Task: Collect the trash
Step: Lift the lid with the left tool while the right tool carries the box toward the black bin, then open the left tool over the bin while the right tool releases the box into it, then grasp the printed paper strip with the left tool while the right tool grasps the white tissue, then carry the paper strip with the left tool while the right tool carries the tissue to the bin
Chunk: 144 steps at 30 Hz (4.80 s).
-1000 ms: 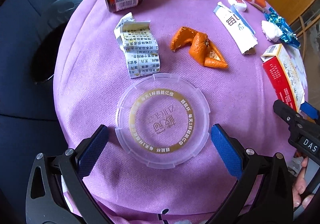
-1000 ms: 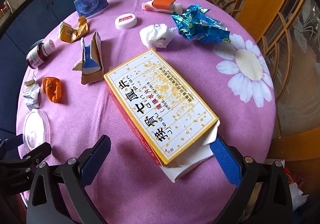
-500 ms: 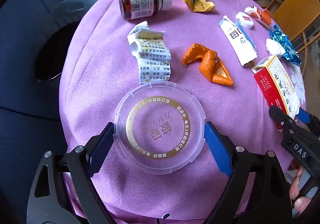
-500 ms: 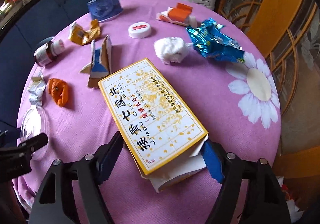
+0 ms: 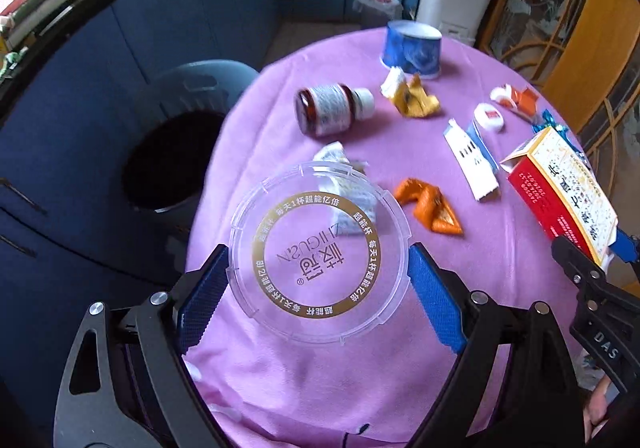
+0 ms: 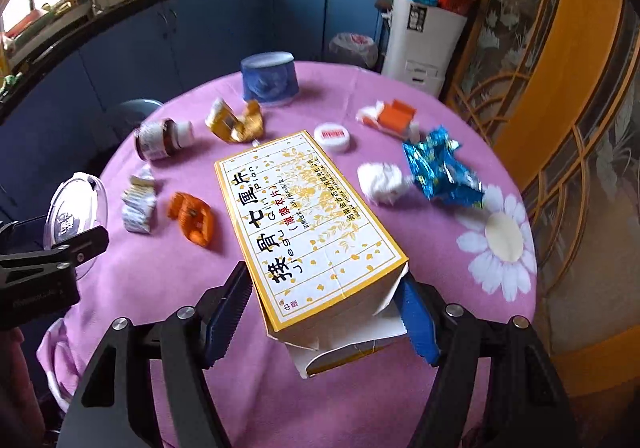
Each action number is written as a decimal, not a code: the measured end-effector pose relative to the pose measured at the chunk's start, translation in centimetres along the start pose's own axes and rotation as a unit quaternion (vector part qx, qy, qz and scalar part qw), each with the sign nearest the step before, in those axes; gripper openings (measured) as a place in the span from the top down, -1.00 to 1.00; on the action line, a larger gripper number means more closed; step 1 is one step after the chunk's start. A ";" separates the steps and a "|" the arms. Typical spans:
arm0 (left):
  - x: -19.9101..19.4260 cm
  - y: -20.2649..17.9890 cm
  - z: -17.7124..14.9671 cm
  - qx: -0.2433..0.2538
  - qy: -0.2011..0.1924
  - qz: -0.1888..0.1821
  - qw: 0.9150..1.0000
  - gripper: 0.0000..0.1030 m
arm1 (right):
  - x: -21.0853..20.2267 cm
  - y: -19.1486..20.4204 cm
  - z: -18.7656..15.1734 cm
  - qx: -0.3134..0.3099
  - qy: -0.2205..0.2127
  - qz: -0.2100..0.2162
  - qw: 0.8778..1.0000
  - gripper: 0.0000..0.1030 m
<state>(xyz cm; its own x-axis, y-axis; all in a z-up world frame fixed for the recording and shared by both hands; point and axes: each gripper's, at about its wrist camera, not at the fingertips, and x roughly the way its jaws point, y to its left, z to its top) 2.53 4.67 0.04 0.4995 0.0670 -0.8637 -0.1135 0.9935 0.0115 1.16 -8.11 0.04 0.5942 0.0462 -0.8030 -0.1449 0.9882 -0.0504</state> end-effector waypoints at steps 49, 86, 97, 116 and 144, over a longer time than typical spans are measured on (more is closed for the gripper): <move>8.8 25.3 12.2 -0.207 -0.030 0.079 0.975 -0.94 | 13.4 25.5 15.8 -0.183 -0.003 0.098 0.978 -0.32; 5.5 16.7 10.0 -0.151 -0.037 0.044 0.987 -0.94 | 8.1 12.5 9.7 -0.120 -0.002 -0.001 0.993 -0.70; 6.5 3.9 6.7 -0.018 0.027 -0.042 0.999 -0.94 | 6.9 -1.4 6.0 -0.005 0.026 -0.073 0.997 -0.70; 10.1 -0.4 5.0 0.016 0.081 -0.014 0.996 -0.40 | 11.0 -7.0 4.3 0.046 0.063 -0.047 0.996 0.38; 4.8 5.9 6.6 -0.053 0.000 0.003 0.999 0.42 | 6.0 4.2 7.5 -0.056 -0.002 0.024 0.998 0.42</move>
<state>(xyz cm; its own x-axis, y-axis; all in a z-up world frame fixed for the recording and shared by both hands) 9.89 11.46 -0.72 0.4982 0.0732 -0.8640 -0.2073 0.9776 -0.0368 10.08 -2.55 -0.53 0.5867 0.0941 -0.8043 -0.2609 0.9622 -0.0778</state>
